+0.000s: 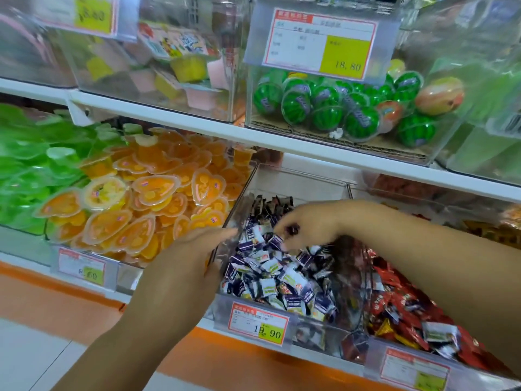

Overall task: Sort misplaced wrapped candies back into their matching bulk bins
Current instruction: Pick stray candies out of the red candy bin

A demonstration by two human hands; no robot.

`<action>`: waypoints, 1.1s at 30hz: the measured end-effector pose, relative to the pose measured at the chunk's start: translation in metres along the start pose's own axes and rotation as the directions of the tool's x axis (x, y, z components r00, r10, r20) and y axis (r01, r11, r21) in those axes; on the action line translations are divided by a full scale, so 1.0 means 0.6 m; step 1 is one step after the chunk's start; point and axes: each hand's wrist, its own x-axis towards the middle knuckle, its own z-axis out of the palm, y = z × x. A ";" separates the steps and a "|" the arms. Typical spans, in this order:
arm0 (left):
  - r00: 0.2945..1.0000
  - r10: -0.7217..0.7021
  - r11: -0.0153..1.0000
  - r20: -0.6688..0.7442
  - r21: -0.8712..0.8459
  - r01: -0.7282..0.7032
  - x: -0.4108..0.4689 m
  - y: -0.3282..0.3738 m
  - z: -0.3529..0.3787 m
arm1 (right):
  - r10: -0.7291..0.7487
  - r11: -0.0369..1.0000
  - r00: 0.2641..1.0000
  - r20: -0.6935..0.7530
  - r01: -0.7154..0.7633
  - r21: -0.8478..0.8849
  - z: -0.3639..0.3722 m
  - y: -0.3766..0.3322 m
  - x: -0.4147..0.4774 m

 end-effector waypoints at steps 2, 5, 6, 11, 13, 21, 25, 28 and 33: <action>1.000 0.008 1.000 -0.009 0.003 -0.008 0.001 0.000 0.002 | -0.036 0.987 0.985 -0.168 0.062 0.150 -0.002 -0.015 0.012; 1.000 0.014 1.000 -0.016 0.006 -0.014 0.002 -0.003 0.004 | -0.075 0.995 0.997 -0.026 0.077 0.071 0.049 -0.057 0.036; 1.000 0.016 1.000 -0.018 0.005 -0.016 0.002 -0.004 0.004 | -0.038 0.999 0.998 0.054 0.037 0.012 0.072 -0.063 0.039; 0.999 0.033 0.999 -0.020 0.013 -0.033 -0.001 -0.005 0.007 | 0.107 0.994 0.978 0.177 -0.101 -0.043 0.075 -0.037 0.023; 0.999 0.035 0.999 -0.026 0.013 -0.035 -0.001 -0.004 0.008 | 0.068 0.998 0.985 0.160 -0.069 0.001 0.049 -0.031 0.020; 0.999 0.016 1.000 -0.051 0.000 -0.016 -0.001 -0.001 0.008 | 0.268 0.910 0.934 -0.238 -0.164 0.381 0.035 0.013 0.103; 0.999 0.020 1.000 -0.048 0.004 -0.019 0.000 -0.002 0.007 | 0.270 0.927 0.963 0.012 -0.263 0.267 0.083 -0.015 0.130; 0.999 0.009 1.000 -0.040 -0.005 -0.009 0.001 -0.003 0.006 | 0.178 0.970 0.977 0.119 -0.195 0.145 0.094 -0.044 0.106; 0.999 0.006 1.000 -0.042 -0.012 -0.006 -0.001 0.000 0.003 | -0.065 0.981 0.984 0.167 0.033 0.191 0.036 -0.025 0.012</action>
